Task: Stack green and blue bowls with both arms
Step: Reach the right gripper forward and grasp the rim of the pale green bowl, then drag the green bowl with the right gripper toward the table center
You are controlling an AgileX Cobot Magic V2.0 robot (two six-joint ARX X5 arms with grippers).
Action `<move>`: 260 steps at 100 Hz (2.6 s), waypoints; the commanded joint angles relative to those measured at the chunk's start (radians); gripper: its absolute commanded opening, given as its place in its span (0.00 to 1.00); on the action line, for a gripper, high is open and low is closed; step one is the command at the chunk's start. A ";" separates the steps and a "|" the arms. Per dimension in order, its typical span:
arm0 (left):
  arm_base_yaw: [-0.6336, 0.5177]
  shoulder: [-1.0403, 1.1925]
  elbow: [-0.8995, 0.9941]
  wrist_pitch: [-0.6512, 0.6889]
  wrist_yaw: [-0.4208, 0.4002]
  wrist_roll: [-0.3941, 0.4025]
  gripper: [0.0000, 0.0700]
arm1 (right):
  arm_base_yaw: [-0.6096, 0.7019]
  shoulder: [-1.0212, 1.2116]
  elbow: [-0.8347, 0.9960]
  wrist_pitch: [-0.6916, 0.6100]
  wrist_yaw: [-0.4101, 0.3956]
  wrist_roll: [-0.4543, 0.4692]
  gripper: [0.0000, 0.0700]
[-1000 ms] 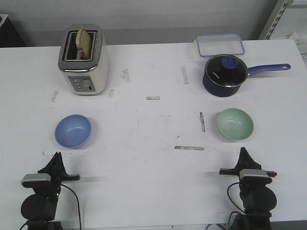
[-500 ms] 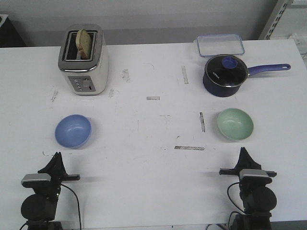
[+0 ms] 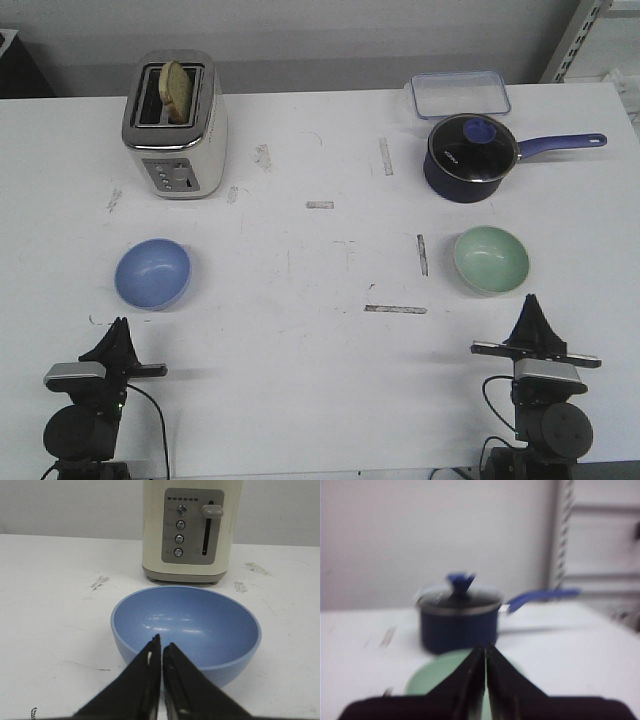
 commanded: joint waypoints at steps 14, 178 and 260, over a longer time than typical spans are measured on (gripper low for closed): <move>0.000 -0.002 -0.021 0.013 -0.001 -0.001 0.00 | 0.000 0.166 0.283 0.019 -0.001 -0.080 0.00; 0.000 -0.002 -0.021 0.010 -0.001 -0.001 0.00 | -0.241 1.683 1.222 -0.981 -0.245 -0.195 0.02; -0.001 -0.002 -0.021 0.013 -0.001 -0.001 0.00 | 0.069 1.339 1.291 -0.986 -0.322 -0.003 0.00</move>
